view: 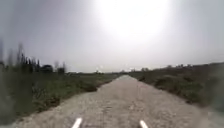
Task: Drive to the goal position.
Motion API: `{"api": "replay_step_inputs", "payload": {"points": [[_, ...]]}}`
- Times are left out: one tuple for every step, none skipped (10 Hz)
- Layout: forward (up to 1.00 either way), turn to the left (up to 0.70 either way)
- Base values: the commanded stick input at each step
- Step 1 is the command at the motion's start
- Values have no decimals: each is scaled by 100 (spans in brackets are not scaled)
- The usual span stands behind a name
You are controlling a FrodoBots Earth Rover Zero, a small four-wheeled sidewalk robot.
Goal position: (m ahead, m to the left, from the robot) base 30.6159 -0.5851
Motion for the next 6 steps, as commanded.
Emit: {"api": "replay_step_inputs", "payload": {"points": [[70,-10],[70,0],[70,0],[70,0],[70,0],[70,0]]}}
